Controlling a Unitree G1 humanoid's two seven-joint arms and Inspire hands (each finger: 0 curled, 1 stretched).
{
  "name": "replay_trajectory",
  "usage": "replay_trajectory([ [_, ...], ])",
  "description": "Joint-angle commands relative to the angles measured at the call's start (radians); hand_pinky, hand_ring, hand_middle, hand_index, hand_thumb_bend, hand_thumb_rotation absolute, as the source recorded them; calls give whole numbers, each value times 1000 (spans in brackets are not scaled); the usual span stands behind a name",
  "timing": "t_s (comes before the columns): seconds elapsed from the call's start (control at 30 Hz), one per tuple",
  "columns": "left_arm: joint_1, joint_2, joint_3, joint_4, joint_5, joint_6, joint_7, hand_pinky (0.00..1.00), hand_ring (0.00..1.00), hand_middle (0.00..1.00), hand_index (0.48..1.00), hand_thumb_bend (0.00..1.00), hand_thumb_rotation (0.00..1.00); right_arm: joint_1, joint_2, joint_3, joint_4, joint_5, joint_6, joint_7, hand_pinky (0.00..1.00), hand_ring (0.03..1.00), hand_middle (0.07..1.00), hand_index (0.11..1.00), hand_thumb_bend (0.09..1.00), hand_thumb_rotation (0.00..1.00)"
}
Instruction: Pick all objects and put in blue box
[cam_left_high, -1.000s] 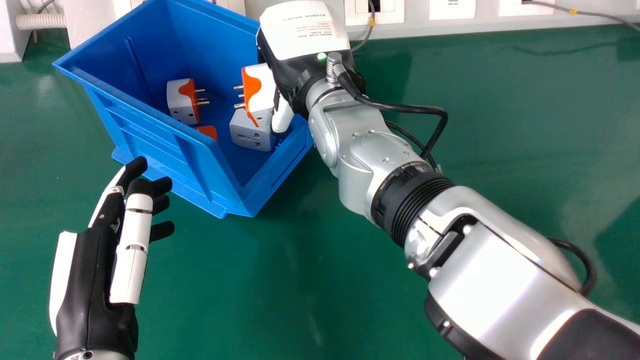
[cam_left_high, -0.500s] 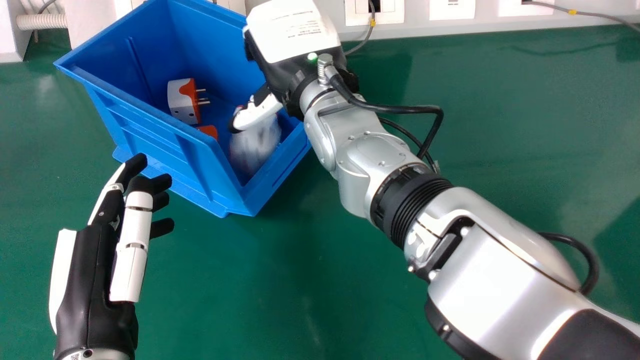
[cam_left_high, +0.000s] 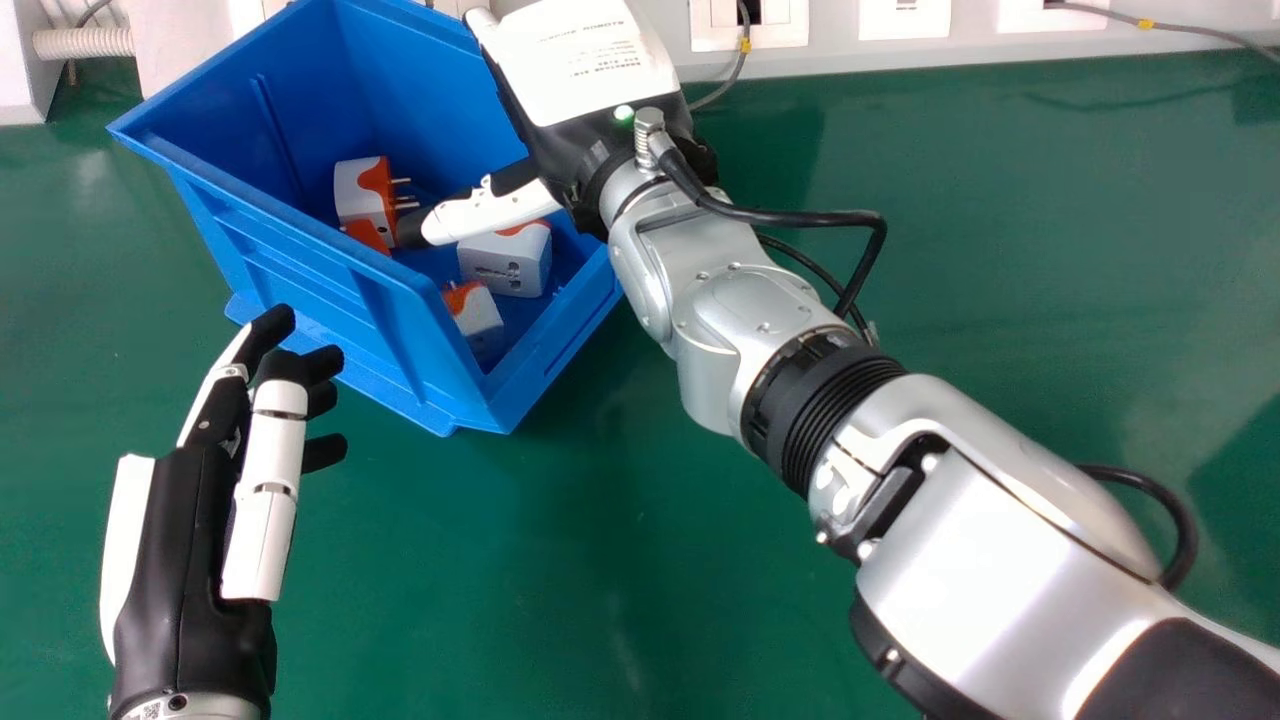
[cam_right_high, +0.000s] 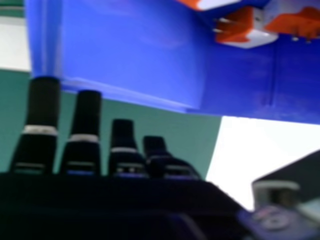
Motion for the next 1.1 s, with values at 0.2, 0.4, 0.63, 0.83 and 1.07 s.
replay_trajectory([
  [0.2, -23, 9, 7, 10, 11, -15, 3, 761, 838, 829, 892, 307, 935, -24, -5, -18, -19, 7, -5, -25, 553, 753, 912, 942, 778, 890],
  [0.4, -47, 18, 15, 45, 12, -28, 3, 761, 839, 829, 892, 308, 934, -15, -26, -21, -18, 3, -40, -47, 553, 754, 912, 936, 775, 840],
  [0.63, -73, 29, 24, 84, 12, -41, 7, 762, 839, 829, 893, 310, 935, -17, -48, -35, -22, 12, -66, -68, 556, 749, 904, 929, 754, 770],
  [0.83, -103, 40, 42, 123, 2, -51, 3, 761, 839, 828, 892, 306, 935, -14, -66, -61, -55, 25, -74, -113, 557, 745, 898, 919, 696, 708],
  [1.07, -133, 44, 55, 160, -4, -59, -1, 763, 844, 830, 894, 300, 935, 74, -134, -126, -188, 64, -100, -218, 550, 738, 889, 899, 667, 688],
])
